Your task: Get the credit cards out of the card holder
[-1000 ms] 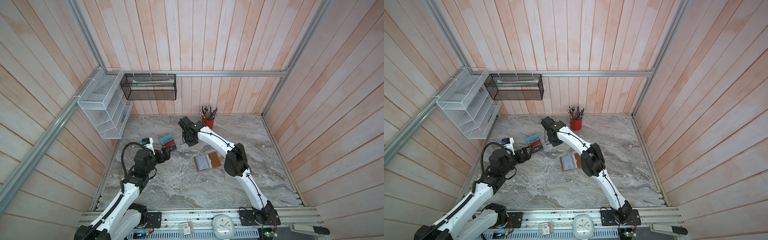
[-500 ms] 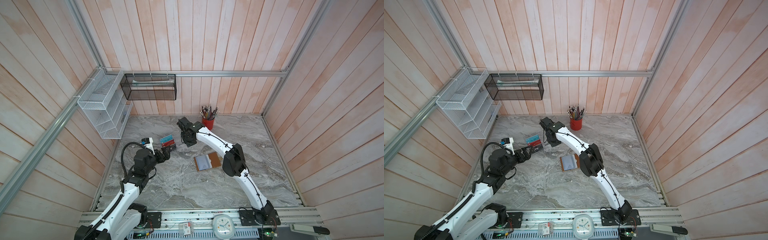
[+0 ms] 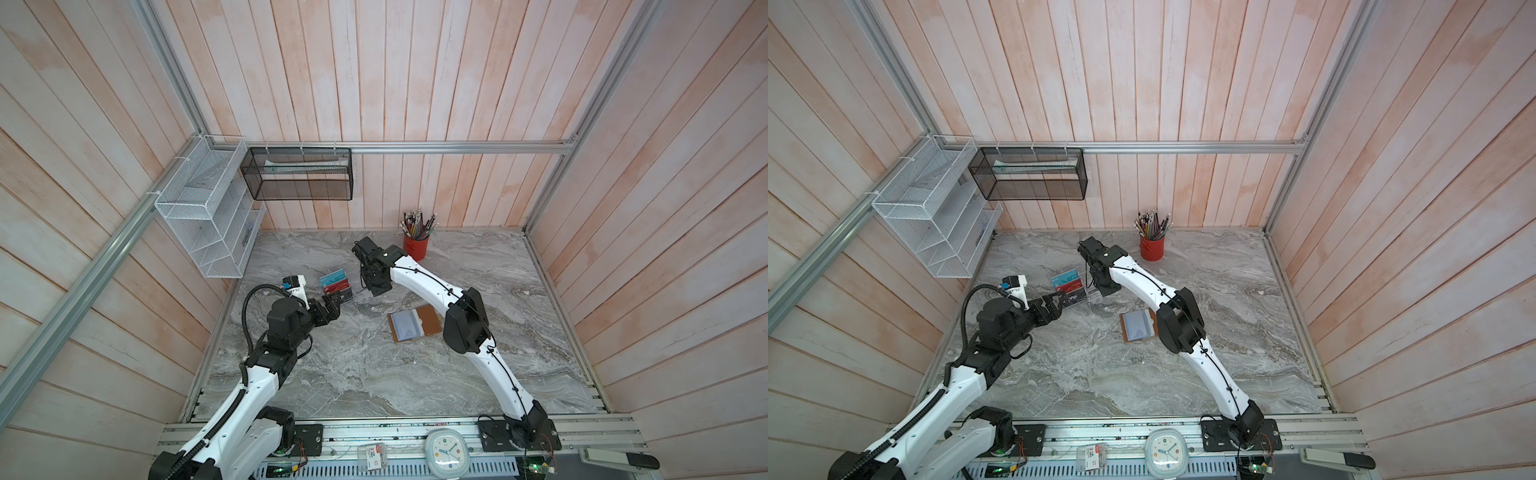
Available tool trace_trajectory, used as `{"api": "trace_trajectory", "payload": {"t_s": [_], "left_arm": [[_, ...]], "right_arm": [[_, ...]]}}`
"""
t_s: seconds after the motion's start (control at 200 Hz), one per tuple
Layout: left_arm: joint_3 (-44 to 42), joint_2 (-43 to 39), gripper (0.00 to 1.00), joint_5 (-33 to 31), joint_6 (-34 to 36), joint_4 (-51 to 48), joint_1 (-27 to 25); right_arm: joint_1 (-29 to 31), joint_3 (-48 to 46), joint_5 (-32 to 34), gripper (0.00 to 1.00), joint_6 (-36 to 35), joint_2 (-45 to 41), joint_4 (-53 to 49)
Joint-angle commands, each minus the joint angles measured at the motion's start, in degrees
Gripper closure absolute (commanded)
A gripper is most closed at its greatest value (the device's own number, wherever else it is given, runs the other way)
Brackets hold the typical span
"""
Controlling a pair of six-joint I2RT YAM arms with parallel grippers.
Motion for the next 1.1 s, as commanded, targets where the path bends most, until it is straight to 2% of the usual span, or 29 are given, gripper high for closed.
{"api": "trace_trajectory", "payload": {"t_s": [0.0, 0.9, 1.095], "left_arm": [[-1.0, -0.7, 0.00, 0.9, 0.9, 1.3, 0.3], [-1.0, -0.9, 0.00, 0.9, 1.0, 1.1, 0.3], [-1.0, -0.8, 0.00, 0.7, 1.0, 1.1, 0.4]], "right_arm": [[0.5, 1.2, 0.0, 1.00, 1.4, 2.1, -1.4], [0.3, 0.4, -1.1, 1.00, 1.1, 2.8, 0.3], [0.2, 0.5, -1.4, 0.93, 0.7, 2.7, 0.6]]}}
